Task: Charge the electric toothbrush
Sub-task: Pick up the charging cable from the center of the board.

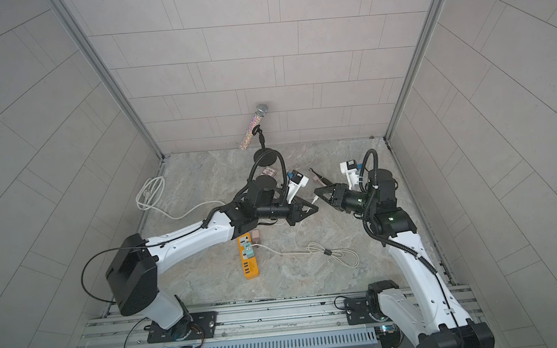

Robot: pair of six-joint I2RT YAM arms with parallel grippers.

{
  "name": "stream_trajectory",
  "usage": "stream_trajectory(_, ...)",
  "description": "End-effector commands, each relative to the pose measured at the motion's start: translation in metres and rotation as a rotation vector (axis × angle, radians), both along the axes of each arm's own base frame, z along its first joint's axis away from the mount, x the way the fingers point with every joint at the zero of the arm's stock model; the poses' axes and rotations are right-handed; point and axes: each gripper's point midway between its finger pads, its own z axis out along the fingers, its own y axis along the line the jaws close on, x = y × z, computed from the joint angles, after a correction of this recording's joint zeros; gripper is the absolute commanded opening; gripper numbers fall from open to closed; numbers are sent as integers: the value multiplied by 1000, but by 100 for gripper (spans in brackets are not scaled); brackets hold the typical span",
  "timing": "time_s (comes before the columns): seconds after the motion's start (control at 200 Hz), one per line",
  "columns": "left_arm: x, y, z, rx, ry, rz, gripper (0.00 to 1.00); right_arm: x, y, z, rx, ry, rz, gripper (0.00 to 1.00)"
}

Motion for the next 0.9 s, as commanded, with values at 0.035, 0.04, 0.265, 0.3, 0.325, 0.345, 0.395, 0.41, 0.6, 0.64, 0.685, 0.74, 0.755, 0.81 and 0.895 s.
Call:
stream_trajectory(0.035, -7, -1, 12, 38, -93, -22, 0, 0, 4, -1, 10, 20, 28, 32)
stream_trajectory(0.04, -7, -1, 12, 40, -95, -21, 0, 0, 3, -1, 10, 19, 28, 32)
stream_trajectory(0.265, -3, 0, 15, 64, -137, 4, 0, -1, -1, -24, -58, 88, 13, 32)
stream_trajectory(0.3, -3, 0, 17, 61, -143, 4, 0, -2, 0, -22, -50, 85, 13, 32)
stream_trajectory(0.325, -4, -1, 18, 60, -148, 2, 0, -1, 1, -20, -37, 81, 14, 32)
stream_trajectory(0.345, -4, -1, 18, 63, -150, 3, 0, 0, 1, -18, -28, 76, 16, 30)
stream_trajectory(0.395, -2, -1, 17, 74, -159, 16, 0, 0, 4, -16, -11, 77, 22, 28)
stream_trajectory(0.41, -2, -1, 18, 74, -164, 18, 0, 0, 4, -15, -9, 76, 25, 27)
stream_trajectory(0.6, 2, 0, 14, 110, -180, 36, 0, -2, 7, -15, 22, 80, 30, 19)
stream_trajectory(0.64, 2, 0, 14, 114, -182, 36, 0, -1, 7, -14, 24, 78, 29, 18)
stream_trajectory(0.685, 1, 0, 12, 117, -182, 35, 0, -1, 6, -12, 27, 72, 26, 15)
stream_trajectory(0.74, 1, 0, 9, 126, -183, 37, 0, -1, 7, -9, 32, 63, 24, 10)
stream_trajectory(0.755, 0, 0, 9, 127, -183, 35, 0, -1, 6, -9, 33, 63, 24, 10)
stream_trajectory(0.81, -2, 0, 6, 132, -178, 30, 0, 0, 6, -9, 32, 59, 23, 10)
stream_trajectory(0.895, -6, 1, 6, 128, -167, 20, 2, -1, 7, -9, 28, 48, 27, 9)
